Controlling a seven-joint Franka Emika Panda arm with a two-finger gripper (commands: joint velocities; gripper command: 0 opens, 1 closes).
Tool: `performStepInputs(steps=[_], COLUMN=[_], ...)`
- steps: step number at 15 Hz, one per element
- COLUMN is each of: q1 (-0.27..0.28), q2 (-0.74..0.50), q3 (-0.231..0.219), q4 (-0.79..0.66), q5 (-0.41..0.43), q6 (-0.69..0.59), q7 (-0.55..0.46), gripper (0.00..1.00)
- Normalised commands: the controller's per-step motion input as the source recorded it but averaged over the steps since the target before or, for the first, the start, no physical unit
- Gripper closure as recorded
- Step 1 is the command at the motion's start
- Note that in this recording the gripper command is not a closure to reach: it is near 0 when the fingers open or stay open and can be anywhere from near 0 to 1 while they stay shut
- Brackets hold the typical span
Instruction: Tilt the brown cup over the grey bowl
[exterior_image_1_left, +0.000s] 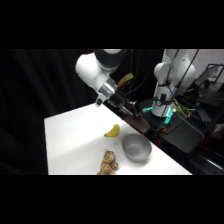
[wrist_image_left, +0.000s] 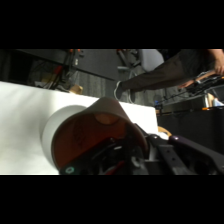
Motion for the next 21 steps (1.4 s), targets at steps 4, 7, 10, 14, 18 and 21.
performStepInputs(steps=[4, 7, 10, 14, 18, 21], q1=[-0.023, -0.043, -0.043, -0.041, 0.060, 0.144], q2=[-0.15, 0.02, 0.12, 0.30, 0.42, 0.28], q3=[-0.016, -0.027, -0.030, -0.040, -0.113, -0.151], q4=[0.16, 0.30, 0.23, 0.14, 0.11, 0.12], q5=[-0.444, -0.354, -0.269, -0.161, -0.319, -0.249], q6=[0.32, 0.39, 0.57, 0.80, 0.76, 0.24], q7=[0.21, 0.15, 0.17, 0.26, 0.55, 0.51], gripper=[0.14, 0.14, 0.13, 0.14, 0.14, 0.14])
